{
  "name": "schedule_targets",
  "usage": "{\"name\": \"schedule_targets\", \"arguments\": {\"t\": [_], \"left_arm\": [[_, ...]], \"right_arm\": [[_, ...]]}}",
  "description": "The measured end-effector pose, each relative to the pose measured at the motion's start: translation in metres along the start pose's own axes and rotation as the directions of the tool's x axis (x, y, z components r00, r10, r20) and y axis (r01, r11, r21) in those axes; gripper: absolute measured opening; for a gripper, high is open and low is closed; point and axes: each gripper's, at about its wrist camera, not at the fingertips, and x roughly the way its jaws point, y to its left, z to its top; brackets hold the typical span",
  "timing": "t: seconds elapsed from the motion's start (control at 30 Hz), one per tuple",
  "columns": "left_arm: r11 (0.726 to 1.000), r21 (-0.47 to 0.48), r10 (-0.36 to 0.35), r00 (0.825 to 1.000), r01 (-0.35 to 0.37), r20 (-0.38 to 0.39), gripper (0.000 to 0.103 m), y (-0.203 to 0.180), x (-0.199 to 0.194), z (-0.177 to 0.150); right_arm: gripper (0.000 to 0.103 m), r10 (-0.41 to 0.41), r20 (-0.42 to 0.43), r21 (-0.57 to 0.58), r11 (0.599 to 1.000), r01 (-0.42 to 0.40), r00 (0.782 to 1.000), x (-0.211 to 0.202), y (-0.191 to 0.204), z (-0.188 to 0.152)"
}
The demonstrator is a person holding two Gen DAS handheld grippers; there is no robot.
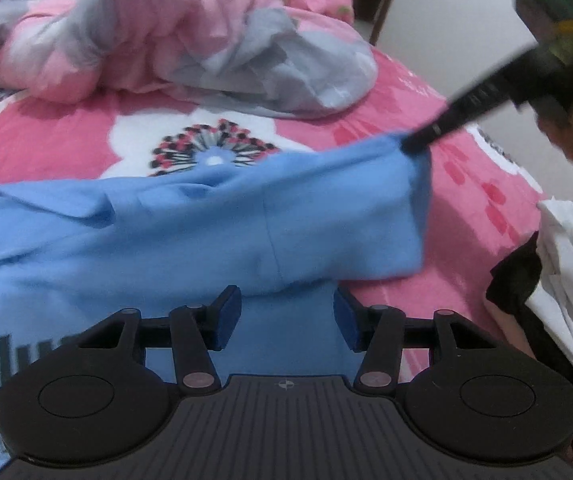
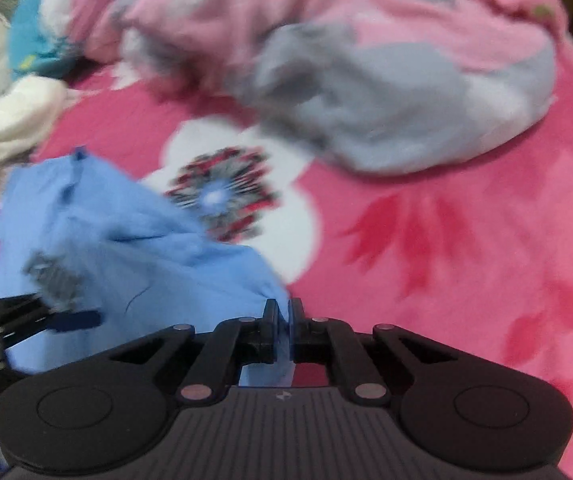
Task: Fold clothes
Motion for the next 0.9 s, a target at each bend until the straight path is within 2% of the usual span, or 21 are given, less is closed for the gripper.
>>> {"name": "schedule_targets", "arguments": {"t": [0.2,0.3,0.4,0.43,0.5,0.63,0.7,0.77,0.83,0.9], "left_arm": [[0.999,0.044,0.017,0.998,-0.014,-0.067,0.051,-0.014,0.032,0.001],[0.998,0.063,0.030,0.997,-0.025,-0.078,0.052,-0.017,0.036,-0.001],[0.994,0.099,0.051,0.996,-0.044,-0.069,0.052,-0.021,0.032,-0.001],[0.991,0.120,0.069,0.996,-0.063,-0.052,0.052,-0.024,0.029,0.000],[0.980,0.193,0.057,0.998,-0.051,-0.022,0.052,-0.035,0.028,0.001],[0.941,0.338,0.025,0.999,-0.034,0.033,0.052,-0.056,0.025,0.002],[0.916,0.401,0.026,1.000,-0.029,0.014,0.052,-0.067,0.034,0.000],[0.895,0.444,0.040,0.999,-0.037,0.002,0.051,-0.075,0.041,-0.002],[0.893,0.447,0.068,0.998,-0.059,-0.004,0.050,-0.078,0.044,-0.004],[0.899,0.432,0.090,0.996,-0.074,-0.017,0.041,-0.078,0.048,-0.003]], "right_arm": [[0.005,-0.062,-0.015,0.004,0.998,0.062,0.998,0.045,-0.029,0.022],[0.009,-0.098,0.029,0.049,0.994,0.096,0.995,0.063,-0.043,0.026],[0.016,-0.121,0.107,0.154,0.983,0.104,0.987,0.054,-0.062,0.024],[0.025,-0.117,0.129,0.203,0.975,0.089,0.985,0.046,-0.070,0.022],[0.036,-0.067,0.094,0.277,0.960,0.038,0.993,0.039,-0.082,0.012],[0.037,0.072,-0.013,0.414,0.908,-0.060,0.997,0.031,-0.102,-0.009],[0.037,0.172,-0.091,0.460,0.881,-0.112,0.981,0.039,-0.100,-0.022],[0.037,0.238,-0.126,0.482,0.863,-0.150,0.963,0.048,-0.095,-0.032],[0.036,0.283,-0.146,0.485,0.855,-0.180,0.948,0.057,-0.087,-0.038],[0.029,0.292,-0.148,0.462,0.865,-0.195,0.945,0.064,-0.079,-0.041]]}}
